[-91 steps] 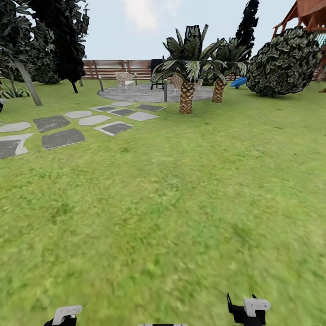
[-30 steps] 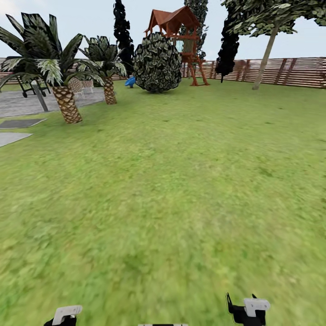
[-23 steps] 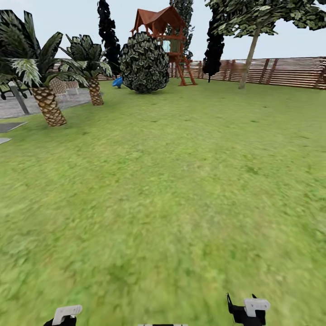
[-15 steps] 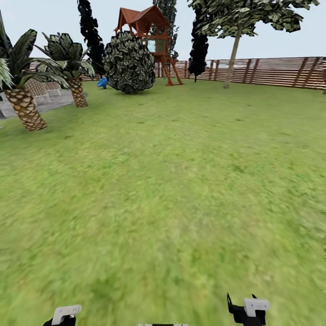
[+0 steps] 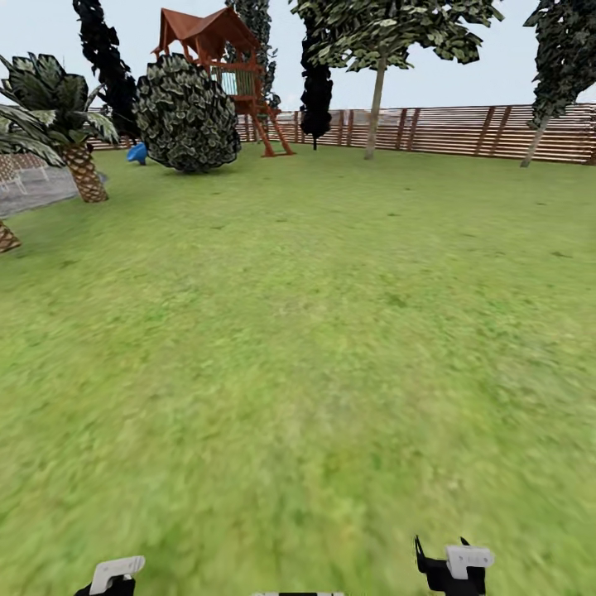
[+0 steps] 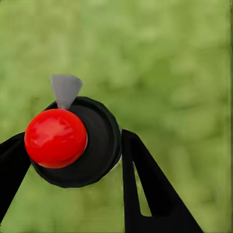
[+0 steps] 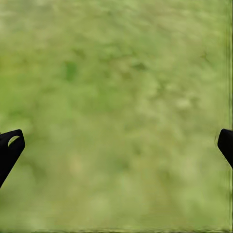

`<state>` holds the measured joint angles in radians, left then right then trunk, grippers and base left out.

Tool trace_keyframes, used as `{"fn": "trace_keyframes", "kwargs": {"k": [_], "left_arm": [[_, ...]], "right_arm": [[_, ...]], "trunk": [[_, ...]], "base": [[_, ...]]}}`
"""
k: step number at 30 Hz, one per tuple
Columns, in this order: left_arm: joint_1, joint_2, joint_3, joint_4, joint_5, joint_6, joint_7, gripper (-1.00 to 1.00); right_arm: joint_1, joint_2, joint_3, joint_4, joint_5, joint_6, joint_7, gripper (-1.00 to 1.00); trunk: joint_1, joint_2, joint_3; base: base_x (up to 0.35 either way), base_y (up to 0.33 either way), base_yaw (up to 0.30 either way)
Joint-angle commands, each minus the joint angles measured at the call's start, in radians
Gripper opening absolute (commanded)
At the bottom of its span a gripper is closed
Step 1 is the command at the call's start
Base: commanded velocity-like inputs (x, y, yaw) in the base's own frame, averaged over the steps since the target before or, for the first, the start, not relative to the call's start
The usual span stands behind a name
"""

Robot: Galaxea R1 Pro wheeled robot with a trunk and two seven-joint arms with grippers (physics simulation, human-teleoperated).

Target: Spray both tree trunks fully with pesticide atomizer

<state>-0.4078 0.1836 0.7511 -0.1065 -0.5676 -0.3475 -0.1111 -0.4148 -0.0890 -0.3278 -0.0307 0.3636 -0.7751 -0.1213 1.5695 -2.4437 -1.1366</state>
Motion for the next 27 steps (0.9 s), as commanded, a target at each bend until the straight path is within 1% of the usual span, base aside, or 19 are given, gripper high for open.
{"fn": "trace_keyframes", "kwargs": {"k": [1, 5, 10, 15, 23, 27], "left_arm": [[0.0, 0.001, 0.012, 0.0, -0.004, -0.004, -0.007, -1.0], [0.0, -0.004, 0.018, -0.004, -0.005, -0.005, -0.006, -1.0], [0.0, -0.003, 0.019, -0.005, -0.005, -0.003, -0.003, -1.0], [0.0, -0.004, 0.019, -0.005, -0.005, -0.004, -0.004, -1.0], [0.0, -0.001, 0.02, -0.005, -0.005, -0.002, -0.002, -1.0], [0.0, -0.001, 0.019, -0.004, -0.005, -0.002, -0.002, -1.0]], "right_arm": [[-0.001, 0.0, -0.002, 0.002, 0.011, -0.002, -0.009, 1.0], [-0.001, 0.0, -0.002, 0.002, 0.011, -0.002, -0.009, 1.0], [-0.001, 0.0, -0.002, 0.002, 0.011, -0.002, -0.009, 1.0], [-0.001, 0.0, -0.002, 0.002, 0.011, -0.003, -0.009, 1.0], [-0.001, 0.001, -0.002, 0.002, 0.011, -0.003, -0.009, 1.0], [-0.001, 0.018, -0.002, 0.002, 0.011, -0.002, -0.009, 1.0]], "trunk": [[0.0, 0.0, -0.001], [0.0, 0.0, -0.001], [0.0, 0.0, -0.001], [0.0, 0.0, -0.001], [0.0, 0.0, -0.001], [0.0, 0.0, -0.001]], "base": [[0.0, 0.0, -0.3], [0.0, 0.0, -0.3], [0.248, 0.0, -0.3], [0.101, 0.0, -0.3], [0.32, 0.0, -0.3], [0.339, 0.0, -0.3]]}}
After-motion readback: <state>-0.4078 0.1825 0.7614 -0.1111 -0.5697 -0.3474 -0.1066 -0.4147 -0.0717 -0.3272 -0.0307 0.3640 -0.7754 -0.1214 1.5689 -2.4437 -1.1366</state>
